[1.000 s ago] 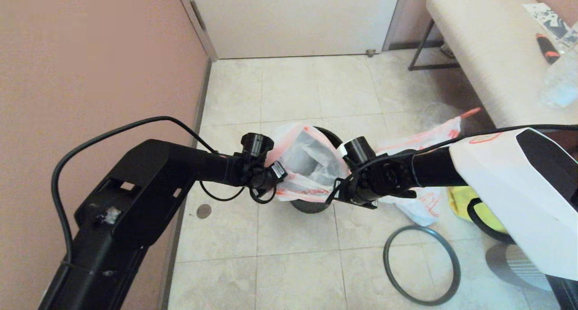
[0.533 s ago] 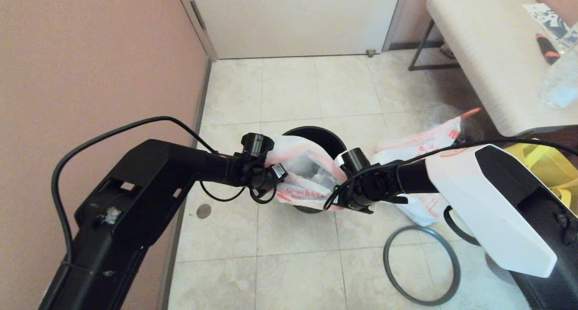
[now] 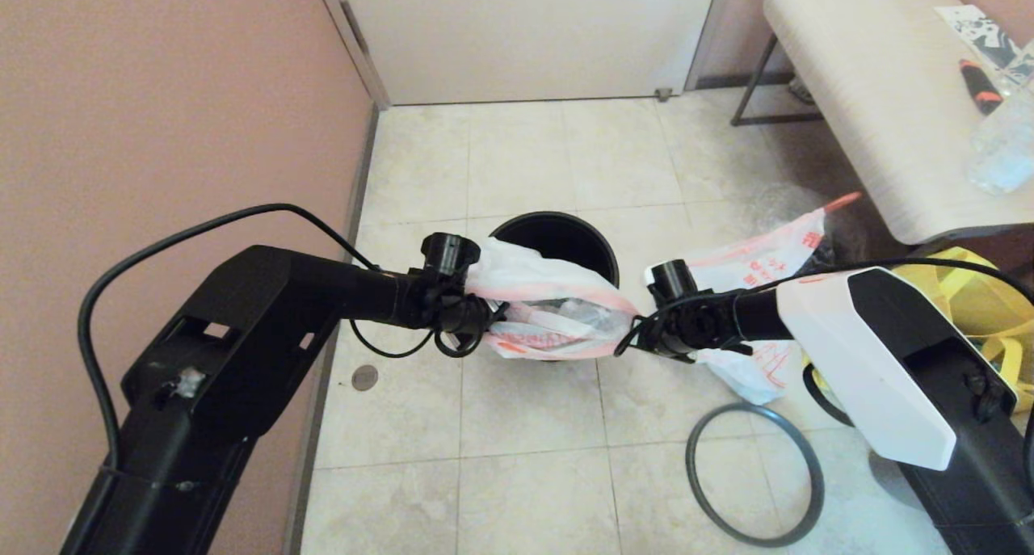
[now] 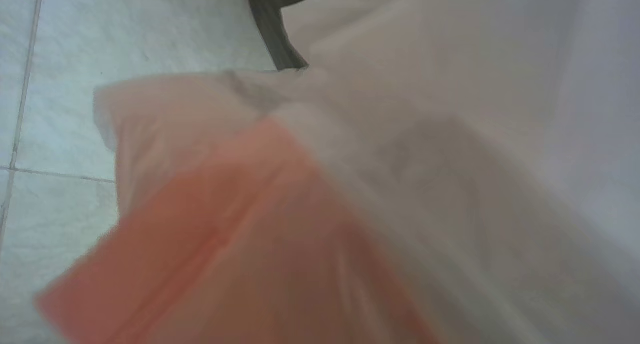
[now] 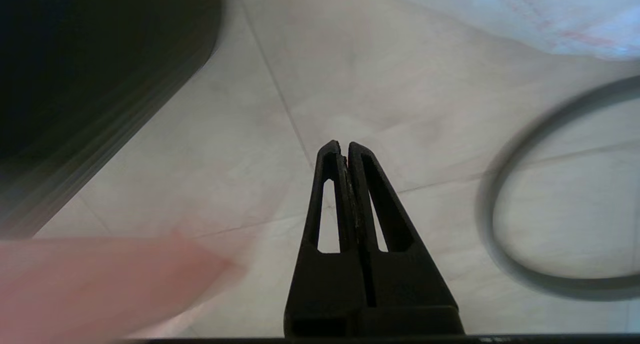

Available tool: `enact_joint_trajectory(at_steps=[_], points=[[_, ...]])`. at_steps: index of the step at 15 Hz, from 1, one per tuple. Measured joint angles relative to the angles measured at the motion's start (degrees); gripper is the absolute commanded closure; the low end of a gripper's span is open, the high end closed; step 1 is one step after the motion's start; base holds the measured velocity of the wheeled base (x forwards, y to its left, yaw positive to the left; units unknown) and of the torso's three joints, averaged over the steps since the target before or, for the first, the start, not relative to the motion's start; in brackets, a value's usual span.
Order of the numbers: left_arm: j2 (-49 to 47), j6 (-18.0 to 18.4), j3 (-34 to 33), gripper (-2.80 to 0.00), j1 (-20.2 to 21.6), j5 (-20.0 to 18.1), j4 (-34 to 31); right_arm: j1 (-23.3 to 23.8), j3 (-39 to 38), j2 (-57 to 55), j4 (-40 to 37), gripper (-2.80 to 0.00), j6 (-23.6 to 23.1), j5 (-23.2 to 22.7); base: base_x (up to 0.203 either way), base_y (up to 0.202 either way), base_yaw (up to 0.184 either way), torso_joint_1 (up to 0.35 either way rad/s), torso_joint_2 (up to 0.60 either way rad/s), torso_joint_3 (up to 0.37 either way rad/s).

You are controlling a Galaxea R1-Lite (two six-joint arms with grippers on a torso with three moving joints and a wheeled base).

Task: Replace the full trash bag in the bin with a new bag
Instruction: Put the new garbage bag on the trash can

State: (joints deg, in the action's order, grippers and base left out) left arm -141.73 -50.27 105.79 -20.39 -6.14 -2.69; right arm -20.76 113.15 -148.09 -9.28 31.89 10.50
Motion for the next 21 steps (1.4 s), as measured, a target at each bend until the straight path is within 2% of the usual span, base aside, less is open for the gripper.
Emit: enact_joint_trajectory(at_steps=[2,5,7,11,13,15,19,21], points=[[0.1,0.0,-0.1,0.00,-0.2,-0.1,-0.2,-0.4,-0.7,1.6,-1.2,0.00,0.9,-0.1,0.000,0.000,0.000,0.000,0.00,0.000],[0.1,0.0,0.0,0.00,0.0,0.1,-0.1,-1.9,-1.7,5.0,-8.9,0.00,2.8,-1.5,0.000,0.000,0.000,0.000,0.00,0.000],[0.1,0.0,0.0,0.00,0.0,0.0,-0.1,-3.0,-3.5,7.3,-11.2,0.00,3.1,-2.2,0.000,0.000,0.000,0.000,0.00,0.000],[0.1,0.0,0.0,0.00,-0.2,0.1,-0.2,-4.8,-11.7,13.5,-10.4,0.00,3.4,-5.9,0.000,0.000,0.000,0.000,0.00,0.000],[0.1,0.0,0.0,0.00,-0.2,0.2,-0.4,-4.9,-12.5,14.6,-6.4,0.00,3.2,-6.2,0.000,0.000,0.000,0.000,0.00,0.000],[0.2,0.1,0.0,0.00,-0.4,0.1,-0.5,-5.4,-11.0,14.2,-3.8,0.00,2.7,-6.3,0.000,0.000,0.000,0.000,0.00,0.000],[1.3,0.0,-1.1,0.00,-1.2,0.2,-0.9,-5.4,-3.4,10.1,-3.7,0.00,1.6,-5.7,0.000,0.000,0.000,0.000,0.00,0.000],[1.8,0.0,-1.5,0.00,-1.3,0.3,-0.8,-4.8,-1.3,8.1,-2.7,0.00,-1.1,-4.1,0.000,0.000,0.000,0.000,0.00,0.000]])
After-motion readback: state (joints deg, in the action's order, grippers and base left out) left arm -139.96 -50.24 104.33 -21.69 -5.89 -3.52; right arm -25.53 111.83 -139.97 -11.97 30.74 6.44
